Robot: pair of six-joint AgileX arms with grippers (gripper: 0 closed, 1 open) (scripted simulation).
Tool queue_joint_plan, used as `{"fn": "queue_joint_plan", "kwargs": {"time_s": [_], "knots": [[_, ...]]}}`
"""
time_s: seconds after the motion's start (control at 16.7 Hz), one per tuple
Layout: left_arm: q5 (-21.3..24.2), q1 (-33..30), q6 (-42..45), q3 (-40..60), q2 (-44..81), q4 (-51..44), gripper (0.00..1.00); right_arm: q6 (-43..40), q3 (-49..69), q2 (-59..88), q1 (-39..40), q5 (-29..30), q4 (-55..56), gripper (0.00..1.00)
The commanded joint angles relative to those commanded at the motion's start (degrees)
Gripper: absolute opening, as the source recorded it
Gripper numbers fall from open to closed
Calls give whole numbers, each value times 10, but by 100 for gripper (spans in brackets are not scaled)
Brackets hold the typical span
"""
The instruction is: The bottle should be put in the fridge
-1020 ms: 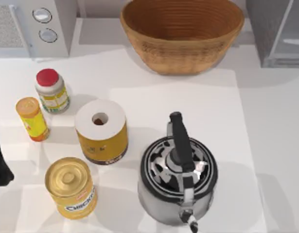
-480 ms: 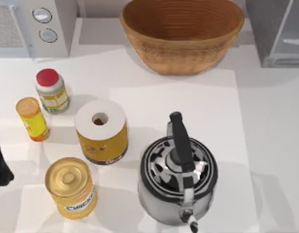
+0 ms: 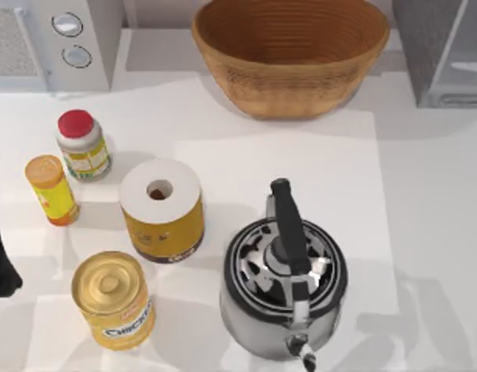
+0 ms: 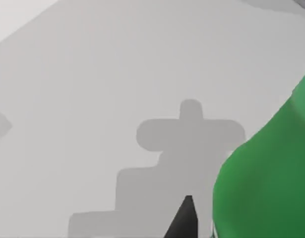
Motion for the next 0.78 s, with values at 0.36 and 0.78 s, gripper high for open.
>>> {"fn": "queue_joint_plan", "kwargs": {"time_s": [0.36,0.78], "knots": [[0,0,0,0,0,0,100,354,-169,-319,187,224,165,1],[0,0,0,0,0,0,100,568,-335,-511,285,344,326,1]]}}
